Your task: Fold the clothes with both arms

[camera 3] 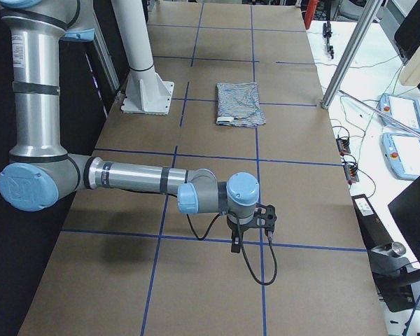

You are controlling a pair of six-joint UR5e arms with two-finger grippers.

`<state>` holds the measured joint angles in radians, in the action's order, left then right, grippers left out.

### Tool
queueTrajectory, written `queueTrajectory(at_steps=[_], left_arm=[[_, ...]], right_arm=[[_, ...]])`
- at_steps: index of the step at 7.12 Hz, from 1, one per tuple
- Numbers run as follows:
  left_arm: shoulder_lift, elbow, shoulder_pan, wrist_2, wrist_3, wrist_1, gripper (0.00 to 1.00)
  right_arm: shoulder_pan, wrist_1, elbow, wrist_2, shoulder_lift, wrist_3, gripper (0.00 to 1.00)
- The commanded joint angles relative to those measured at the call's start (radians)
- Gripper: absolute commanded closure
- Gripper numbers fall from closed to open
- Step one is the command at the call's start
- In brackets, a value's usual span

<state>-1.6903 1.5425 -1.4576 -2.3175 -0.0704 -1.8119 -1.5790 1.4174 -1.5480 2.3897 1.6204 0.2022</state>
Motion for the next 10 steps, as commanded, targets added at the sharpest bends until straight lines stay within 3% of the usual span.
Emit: queueTrajectory(at_steps=[1, 2, 4, 7, 10], left_arm=[[-0.002, -0.216, -0.049, -0.089, 0.172, 0.025, 0.0], [0.006, -0.222, -0.056, -0.089, 0.173, 0.025, 0.0], [0.004, -0.182, -0.192, -0.085, 0.213, 0.023, 0.0], [0.038, -0.092, -0.192, -0.062, 0.212, 0.058, 0.0], [0.055, -0.062, -0.181, -0.022, 0.208, 0.063, 0.0]], right_arm=[[-0.026, 0.031, 0.003, -0.028, 0.006, -0.003, 0.0], [-0.018, 0.031, 0.003, -0.093, 0.004, -0.001, 0.0], [-0.016, 0.028, 0.005, -0.084, 0.009, 0.002, 0.0], [-0.016, 0.023, 0.002, -0.084, 0.009, 0.002, 0.0], [-0.016, 0.021, -0.001, -0.07, 0.007, 0.002, 0.0]])
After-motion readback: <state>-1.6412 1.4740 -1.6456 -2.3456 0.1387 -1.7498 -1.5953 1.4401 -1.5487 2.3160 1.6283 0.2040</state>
